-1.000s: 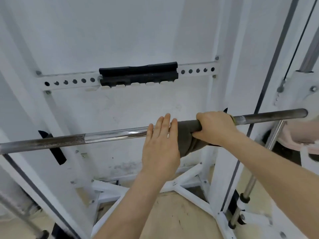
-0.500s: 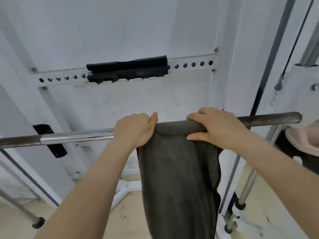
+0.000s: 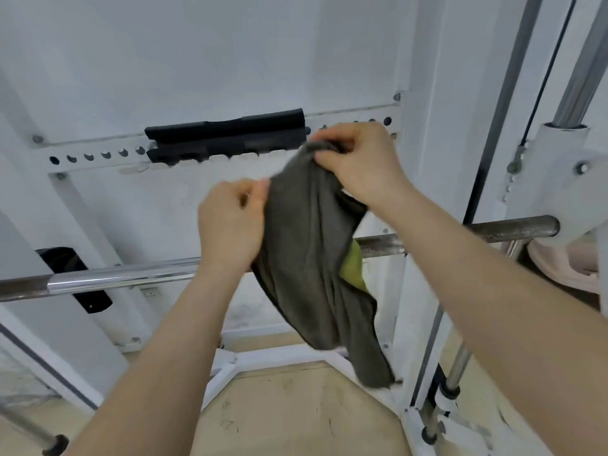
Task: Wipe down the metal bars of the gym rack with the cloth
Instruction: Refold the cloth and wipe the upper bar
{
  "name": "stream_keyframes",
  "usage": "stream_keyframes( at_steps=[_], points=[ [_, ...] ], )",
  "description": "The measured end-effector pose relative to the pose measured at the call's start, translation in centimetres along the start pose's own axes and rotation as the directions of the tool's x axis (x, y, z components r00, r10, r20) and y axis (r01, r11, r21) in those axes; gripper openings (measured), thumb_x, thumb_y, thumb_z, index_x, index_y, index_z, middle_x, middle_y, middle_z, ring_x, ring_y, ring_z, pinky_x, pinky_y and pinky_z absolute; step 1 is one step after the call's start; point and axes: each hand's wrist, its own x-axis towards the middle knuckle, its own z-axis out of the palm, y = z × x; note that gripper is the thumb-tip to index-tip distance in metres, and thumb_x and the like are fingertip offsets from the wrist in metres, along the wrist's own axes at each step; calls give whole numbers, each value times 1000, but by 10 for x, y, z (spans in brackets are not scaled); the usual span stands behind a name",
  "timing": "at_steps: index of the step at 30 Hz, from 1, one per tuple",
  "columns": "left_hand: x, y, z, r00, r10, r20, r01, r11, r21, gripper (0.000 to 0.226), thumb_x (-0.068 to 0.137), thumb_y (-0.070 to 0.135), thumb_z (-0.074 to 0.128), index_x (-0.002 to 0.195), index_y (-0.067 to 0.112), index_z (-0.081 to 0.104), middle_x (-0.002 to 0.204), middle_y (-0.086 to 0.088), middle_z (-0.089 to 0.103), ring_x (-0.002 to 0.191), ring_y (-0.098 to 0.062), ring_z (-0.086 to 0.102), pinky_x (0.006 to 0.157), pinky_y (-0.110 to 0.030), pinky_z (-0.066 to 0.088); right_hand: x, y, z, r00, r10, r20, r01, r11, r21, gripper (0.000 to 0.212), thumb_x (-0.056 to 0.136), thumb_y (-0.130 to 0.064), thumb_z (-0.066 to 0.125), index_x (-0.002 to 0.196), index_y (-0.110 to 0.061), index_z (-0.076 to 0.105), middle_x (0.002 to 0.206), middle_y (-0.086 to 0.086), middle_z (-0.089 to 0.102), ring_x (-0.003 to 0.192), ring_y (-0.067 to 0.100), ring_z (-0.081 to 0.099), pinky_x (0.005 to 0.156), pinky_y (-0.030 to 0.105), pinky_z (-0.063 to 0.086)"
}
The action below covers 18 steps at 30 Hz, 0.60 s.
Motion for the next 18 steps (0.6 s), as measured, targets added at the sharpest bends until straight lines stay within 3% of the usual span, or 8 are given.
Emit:
stream_keyframes(
  at_steps=[2,3,4,6,9,11,14,18],
  points=[
    [16,8,3,972,-226,60,229,868,-441,25,96,26,53,79,12,66,67,3,60,57,-5,52,60,-20,43,-6,-3,21,995,97,-32,-92,986,141,42,84,-16,65,126,-18,62,123,-1,64,114,14,59,101,36,47],
    [17,10,7,958,-247,146,286,797,-532,17,97,19,52,89,15,67,76,1,64,63,-6,57,64,-23,48,-11,-1,26,993,100,70,-103,994,36,58,87,-26,64,140,-17,46,139,4,51,127,19,49,108,35,39],
    [12,11,10,952,-207,224,296,810,-507,16,97,15,50,97,19,66,87,-1,66,71,-9,62,70,-27,51,-17,4,31,966,124,226,-79,977,-197,75,87,-40,62,150,-18,28,152,8,34,139,23,34,111,36,31],
    [-3,1,10,946,-64,318,118,981,-153,25,98,18,46,115,28,60,108,2,65,94,-15,63,82,-33,50,-43,9,33,870,263,418,83,757,-649,96,80,-71,51,153,-26,8,160,9,14,145,30,17,111,51,26],
    [-14,-26,-16,944,43,326,-202,858,472,30,99,32,35,114,26,60,104,-1,67,92,-31,61,78,-37,47,-68,19,33,860,271,432,216,574,-790,85,70,-86,44,132,-28,43,115,2,60,101,26,58,75,39,45],
    [-15,-39,-28,921,-87,381,-205,722,661,42,98,37,26,88,17,62,82,-7,64,74,-34,55,68,-34,43,-67,17,39,864,146,481,331,555,-763,70,73,-84,45,110,-25,55,89,-4,59,82,21,59,61,33,39],
    [-12,-52,-29,894,-95,437,-225,748,624,47,95,39,23,80,15,60,78,-7,64,72,-33,54,64,-34,41,-61,-5,72,801,40,598,501,502,-705,59,78,-78,48,91,-20,49,74,-5,46,69,20,51,58,33,36],
    [2,-65,-45,930,-75,361,-23,965,260,34,97,22,33,126,23,51,85,-7,66,83,-30,58,71,-37,41,-71,-22,130,809,-94,580,557,440,-704,36,89,-52,56,92,-18,45,75,-3,52,70,19,58,51,30,25]
  ],
)
